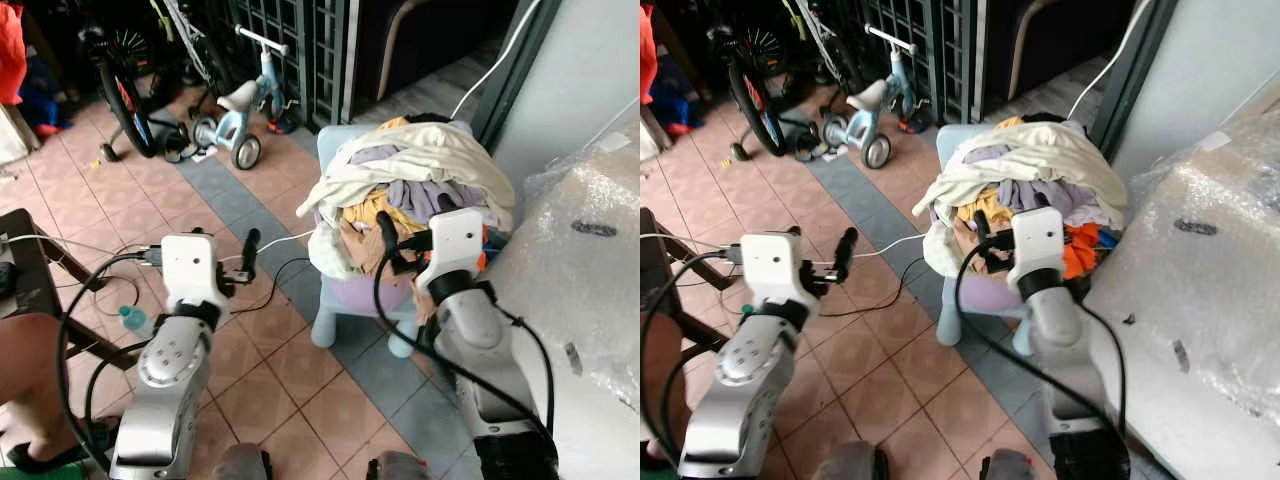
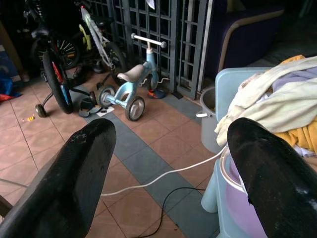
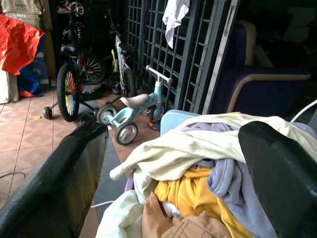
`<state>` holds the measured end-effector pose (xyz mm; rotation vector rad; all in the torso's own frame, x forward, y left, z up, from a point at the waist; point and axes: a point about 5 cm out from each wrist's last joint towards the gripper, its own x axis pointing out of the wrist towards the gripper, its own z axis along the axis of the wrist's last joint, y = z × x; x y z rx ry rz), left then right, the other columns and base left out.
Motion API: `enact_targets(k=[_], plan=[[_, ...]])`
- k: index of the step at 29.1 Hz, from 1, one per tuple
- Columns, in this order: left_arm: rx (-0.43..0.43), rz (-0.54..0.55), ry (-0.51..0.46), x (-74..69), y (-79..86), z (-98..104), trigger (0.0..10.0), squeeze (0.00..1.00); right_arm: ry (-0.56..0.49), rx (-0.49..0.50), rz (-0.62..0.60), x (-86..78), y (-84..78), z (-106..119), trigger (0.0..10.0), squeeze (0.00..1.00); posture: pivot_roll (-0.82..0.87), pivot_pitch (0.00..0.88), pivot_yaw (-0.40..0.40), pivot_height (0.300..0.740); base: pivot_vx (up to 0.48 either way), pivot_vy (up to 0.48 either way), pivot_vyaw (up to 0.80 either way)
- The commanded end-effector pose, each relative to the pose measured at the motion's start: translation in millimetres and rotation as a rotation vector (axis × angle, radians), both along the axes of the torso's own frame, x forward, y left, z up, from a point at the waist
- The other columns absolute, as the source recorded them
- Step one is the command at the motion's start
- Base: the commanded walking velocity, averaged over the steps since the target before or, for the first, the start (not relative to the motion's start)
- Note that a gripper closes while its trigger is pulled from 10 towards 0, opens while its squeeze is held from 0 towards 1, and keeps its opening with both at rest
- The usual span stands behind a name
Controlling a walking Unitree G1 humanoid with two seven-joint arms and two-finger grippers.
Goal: Clothes washing
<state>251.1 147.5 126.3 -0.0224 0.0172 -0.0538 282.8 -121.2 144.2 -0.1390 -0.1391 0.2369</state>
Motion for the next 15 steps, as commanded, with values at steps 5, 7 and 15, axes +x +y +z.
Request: enact_targets(k=[5, 7, 15], plan=[[-0.002, -0.029, -0.004, 1.4, -8.9, 1.3, 10.0, 0.00, -0.012, -0.003, -0.052, 2.8, -12.5, 1.8, 10.0, 0.00, 0.03, 0.131, 0.018, 0.740, 0.480, 0.000, 0.00], [0.001, -0.029, -0.005, 1.6, -9.0, 1.3, 10.0, 0.00, -0.006, 0.006, -0.059, 3.8, -13.0, 1.3, 10.0, 0.00, 0.03, 0.131, 0.016, 0.740, 0.474, 0.000, 0.00], [-0.023, -0.028, 0.000, 1.8, -9.8, 0.3, 10.0, 0.00, -0.012, -0.017, -0.068, 7.4, -13.0, 1.6, 10.0, 0.00, 0.03, 0.133, 0.013, 0.740, 0.408, 0.000, 0.00]])
